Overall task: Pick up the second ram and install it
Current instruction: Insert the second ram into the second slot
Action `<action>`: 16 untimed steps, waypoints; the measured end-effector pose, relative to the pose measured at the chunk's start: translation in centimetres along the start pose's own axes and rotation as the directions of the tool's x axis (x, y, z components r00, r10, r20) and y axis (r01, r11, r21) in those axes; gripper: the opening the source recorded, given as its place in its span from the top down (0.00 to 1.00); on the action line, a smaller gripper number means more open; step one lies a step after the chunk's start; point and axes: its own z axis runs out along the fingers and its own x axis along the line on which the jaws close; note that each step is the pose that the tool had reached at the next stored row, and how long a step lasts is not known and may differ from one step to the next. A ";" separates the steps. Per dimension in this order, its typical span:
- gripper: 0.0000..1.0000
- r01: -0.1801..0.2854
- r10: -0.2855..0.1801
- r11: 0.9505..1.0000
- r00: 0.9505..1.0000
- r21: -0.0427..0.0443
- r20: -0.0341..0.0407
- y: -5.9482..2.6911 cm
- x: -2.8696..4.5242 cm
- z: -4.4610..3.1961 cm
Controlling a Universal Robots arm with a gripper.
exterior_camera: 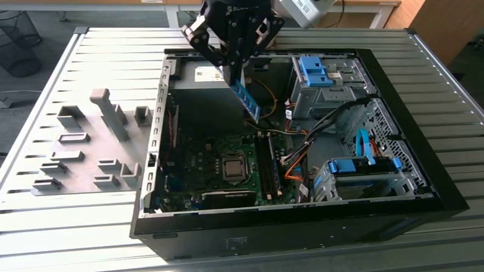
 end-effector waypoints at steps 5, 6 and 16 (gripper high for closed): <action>0.86 -0.089 0.089 0.996 0.996 -0.004 0.002 0.00 0.00 0.05; 0.86 -0.107 0.107 0.994 0.994 -0.005 0.002 0.00 0.00 0.06; 0.86 -0.279 0.279 0.960 0.960 -0.012 0.005 0.00 -0.01 0.16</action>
